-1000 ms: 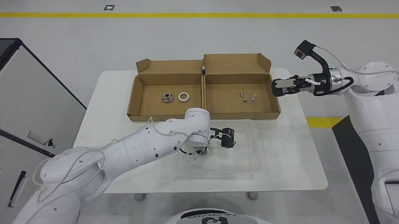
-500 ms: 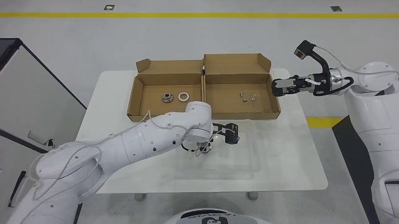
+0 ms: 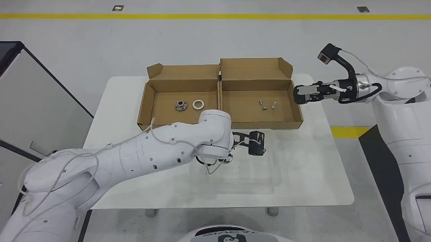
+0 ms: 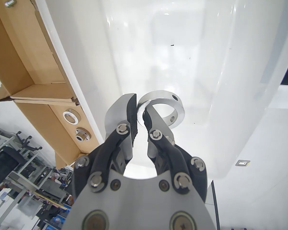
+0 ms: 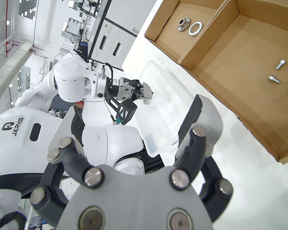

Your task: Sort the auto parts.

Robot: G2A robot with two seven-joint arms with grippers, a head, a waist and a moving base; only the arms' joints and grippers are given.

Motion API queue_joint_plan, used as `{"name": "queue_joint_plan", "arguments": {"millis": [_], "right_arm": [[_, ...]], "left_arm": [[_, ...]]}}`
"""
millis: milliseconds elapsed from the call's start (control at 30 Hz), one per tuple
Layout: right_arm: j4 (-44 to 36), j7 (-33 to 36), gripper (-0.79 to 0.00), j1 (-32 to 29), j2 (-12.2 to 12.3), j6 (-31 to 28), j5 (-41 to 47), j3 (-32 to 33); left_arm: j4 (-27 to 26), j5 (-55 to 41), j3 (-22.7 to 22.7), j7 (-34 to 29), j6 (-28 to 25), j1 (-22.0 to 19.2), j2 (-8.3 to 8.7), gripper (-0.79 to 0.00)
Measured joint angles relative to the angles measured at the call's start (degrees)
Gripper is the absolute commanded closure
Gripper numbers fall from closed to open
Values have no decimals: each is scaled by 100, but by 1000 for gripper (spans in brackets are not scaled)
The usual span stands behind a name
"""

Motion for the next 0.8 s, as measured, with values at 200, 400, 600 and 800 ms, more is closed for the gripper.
{"name": "queue_joint_plan", "arguments": {"millis": [200, 400, 600, 800], "right_arm": [[0, 0, -785, 0, 0, 0, 0, 0], [0, 0, -785, 0, 0, 0, 0, 0], [0, 0, -785, 0, 0, 0, 0, 0], [0, 0, -785, 0, 0, 0, 0, 0]], "left_arm": [[86, -327, -623, 841, 86, 178, 188, 0], [-8, -1096, -1799, 1870, -465, 787, 697, 0], [69, -1937, -2954, 2869, -1723, 1584, 1140, 0], [134, -2210, -3605, 3233, -2457, 1963, 1352, 0]]}}
